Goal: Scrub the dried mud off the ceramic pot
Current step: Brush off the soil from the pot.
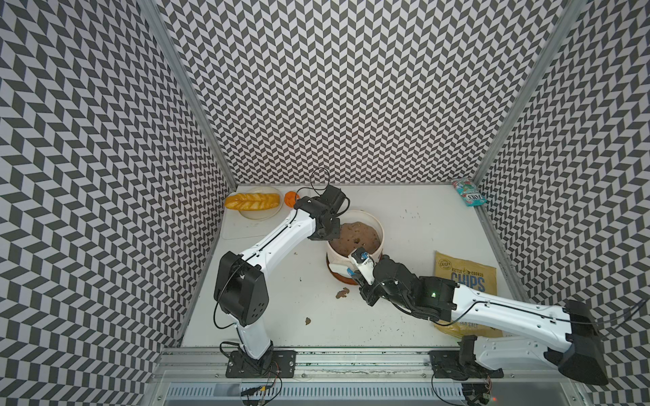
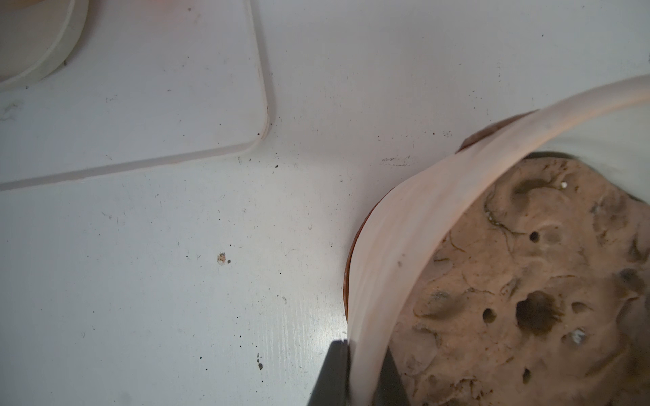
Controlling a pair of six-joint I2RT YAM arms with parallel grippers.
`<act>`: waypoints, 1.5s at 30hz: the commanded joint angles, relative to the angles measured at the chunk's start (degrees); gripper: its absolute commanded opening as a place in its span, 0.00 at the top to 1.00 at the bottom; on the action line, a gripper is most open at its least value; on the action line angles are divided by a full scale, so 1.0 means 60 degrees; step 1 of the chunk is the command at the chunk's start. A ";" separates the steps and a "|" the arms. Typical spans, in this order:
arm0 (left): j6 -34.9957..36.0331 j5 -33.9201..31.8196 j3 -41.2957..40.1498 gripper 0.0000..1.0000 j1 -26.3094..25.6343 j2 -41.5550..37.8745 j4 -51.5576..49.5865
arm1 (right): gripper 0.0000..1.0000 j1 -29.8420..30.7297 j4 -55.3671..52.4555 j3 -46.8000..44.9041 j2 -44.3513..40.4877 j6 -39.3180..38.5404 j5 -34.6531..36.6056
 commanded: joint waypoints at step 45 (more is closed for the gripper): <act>0.4165 0.0886 -0.0170 0.93 0.0193 0.0266 0.1748 | 1.00 -0.2052 -0.1052 -0.0373 0.0217 -0.2067 -0.0286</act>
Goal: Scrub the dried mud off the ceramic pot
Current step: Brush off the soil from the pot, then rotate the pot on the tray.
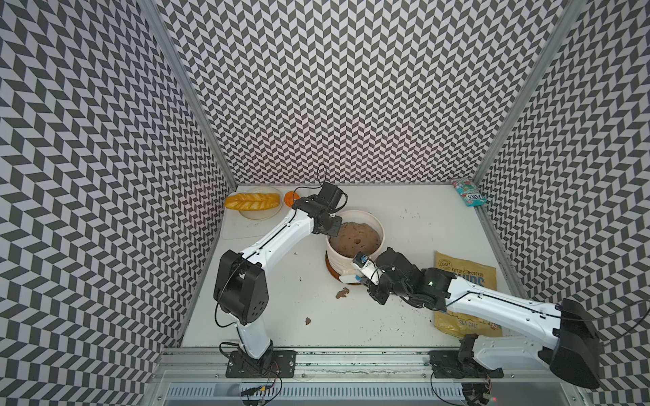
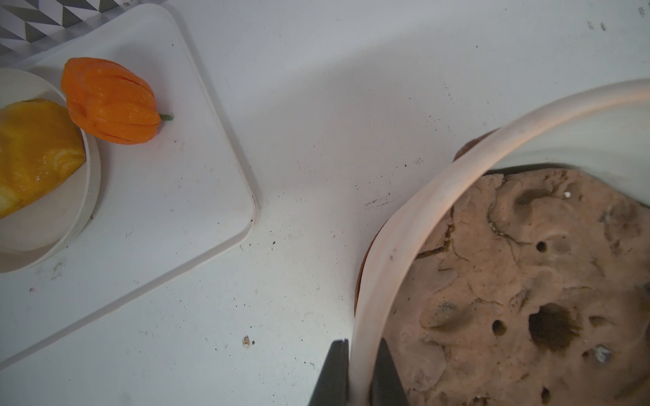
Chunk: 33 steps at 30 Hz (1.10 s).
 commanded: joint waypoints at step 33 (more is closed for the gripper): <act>0.4258 0.1719 0.0211 0.94 0.0526 0.0283 0.0943 | 1.00 -0.0401 0.0082 0.0041 -0.2244 -0.1526 -0.3687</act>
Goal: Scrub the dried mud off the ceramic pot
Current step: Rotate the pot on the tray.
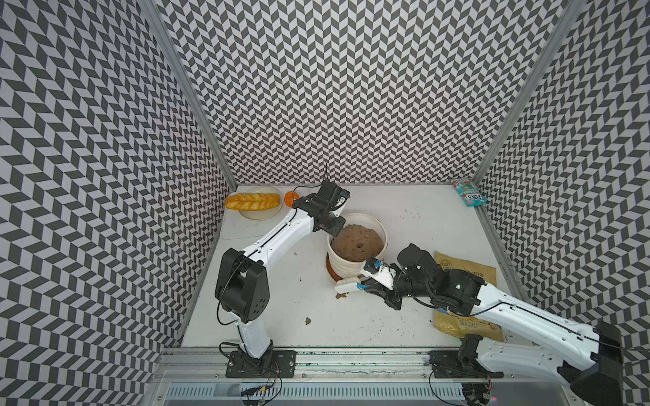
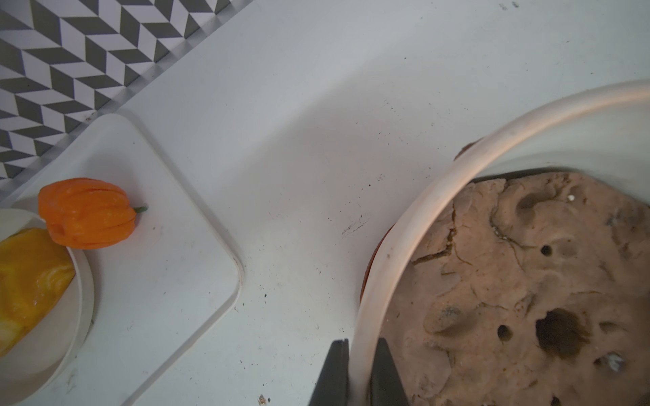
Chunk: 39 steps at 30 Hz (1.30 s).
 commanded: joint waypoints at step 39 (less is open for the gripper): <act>-0.3788 -0.0788 0.1121 0.52 -0.0062 -0.1010 -0.3022 | 1.00 -0.0057 0.1108 -0.0108 -0.0385 0.0176 -0.0670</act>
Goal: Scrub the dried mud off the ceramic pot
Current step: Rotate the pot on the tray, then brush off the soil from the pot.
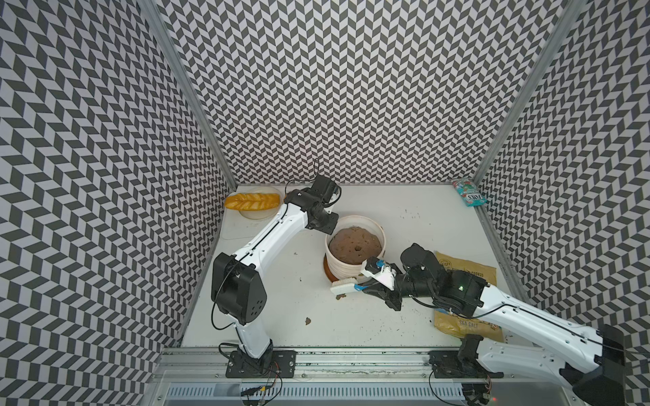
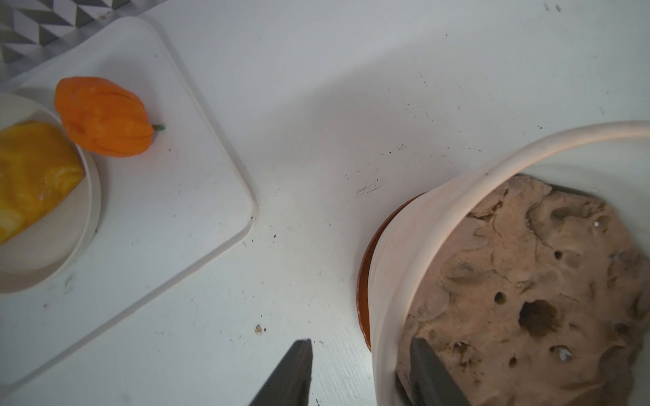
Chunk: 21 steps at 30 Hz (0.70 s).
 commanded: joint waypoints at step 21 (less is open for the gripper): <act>-0.5999 -0.1603 -0.0248 0.56 -0.2103 -0.0425 -0.2719 | 1.00 -0.0021 0.1077 -0.0503 -0.1701 0.0572 -0.0830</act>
